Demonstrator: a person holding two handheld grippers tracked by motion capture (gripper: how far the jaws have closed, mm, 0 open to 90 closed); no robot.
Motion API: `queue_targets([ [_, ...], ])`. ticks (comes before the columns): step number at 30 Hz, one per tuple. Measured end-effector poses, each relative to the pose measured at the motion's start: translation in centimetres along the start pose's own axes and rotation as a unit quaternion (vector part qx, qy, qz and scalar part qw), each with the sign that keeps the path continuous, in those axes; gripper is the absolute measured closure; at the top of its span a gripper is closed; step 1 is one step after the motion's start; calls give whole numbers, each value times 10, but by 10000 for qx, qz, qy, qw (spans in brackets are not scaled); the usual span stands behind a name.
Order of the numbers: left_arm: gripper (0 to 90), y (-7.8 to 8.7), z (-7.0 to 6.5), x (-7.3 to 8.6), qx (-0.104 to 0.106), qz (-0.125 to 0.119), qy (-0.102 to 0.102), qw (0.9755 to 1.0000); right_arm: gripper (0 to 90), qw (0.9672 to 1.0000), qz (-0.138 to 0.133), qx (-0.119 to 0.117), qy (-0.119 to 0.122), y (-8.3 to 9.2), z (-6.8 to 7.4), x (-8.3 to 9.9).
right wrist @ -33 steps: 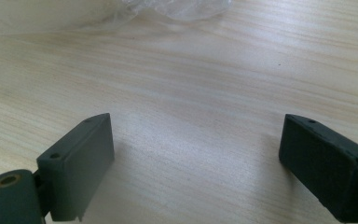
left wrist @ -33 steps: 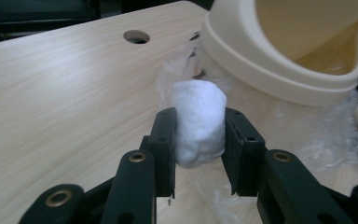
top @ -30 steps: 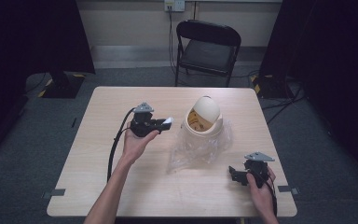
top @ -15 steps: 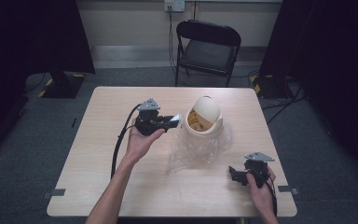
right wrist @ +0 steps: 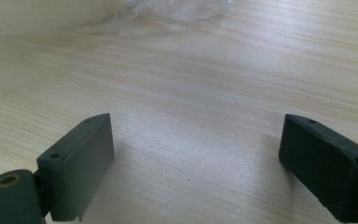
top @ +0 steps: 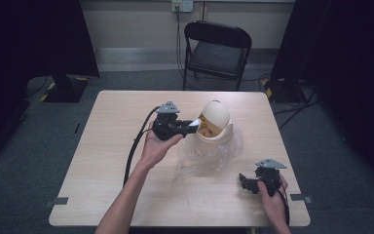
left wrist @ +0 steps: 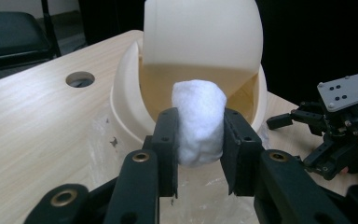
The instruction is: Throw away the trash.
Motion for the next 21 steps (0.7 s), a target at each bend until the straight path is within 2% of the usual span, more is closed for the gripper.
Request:
queue_targets([
  [4, 695, -8, 0, -2, -14, 122, -66, 9999, 94, 10000, 0, 1, 0, 0, 0, 0],
  [6, 696, -11, -2, -5, 160, 90, 88, 9998, 94, 10000, -1, 1, -1, 0, 0, 0],
  [8, 695, -14, -4, -6, 188, 106, 90, 9997, 93, 10000, 0, 0, -2, 0, 0, 0],
  [9, 695, -16, -5, -7, 270, 108, 169, 9994, 94, 10000, -1, 1, -1, 0, 0, 0],
  [10, 695, -18, -6, -7, 267, 128, 159, 9994, 94, 10000, -1, 1, 0, 0, 0, 0],
  [11, 695, -22, -7, -7, 177, 210, 49, 9996, 94, 10000, -1, 0, -1, 0, 0, 0],
  [21, 693, -34, -9, -3, 78, 391, -52, 9992, 94, 10000, -1, -1, -1, 0, 0, 0],
])
Point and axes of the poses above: each handheld gripper's, and its own axes: y roughly backward along the jaws, x roughly out of its underside, z roughly to its left, the point moved 9 cm from there along -y, roughly forward along the jaws, and after that the axes turned 14 degrees about -x, right-handed, at the moved point
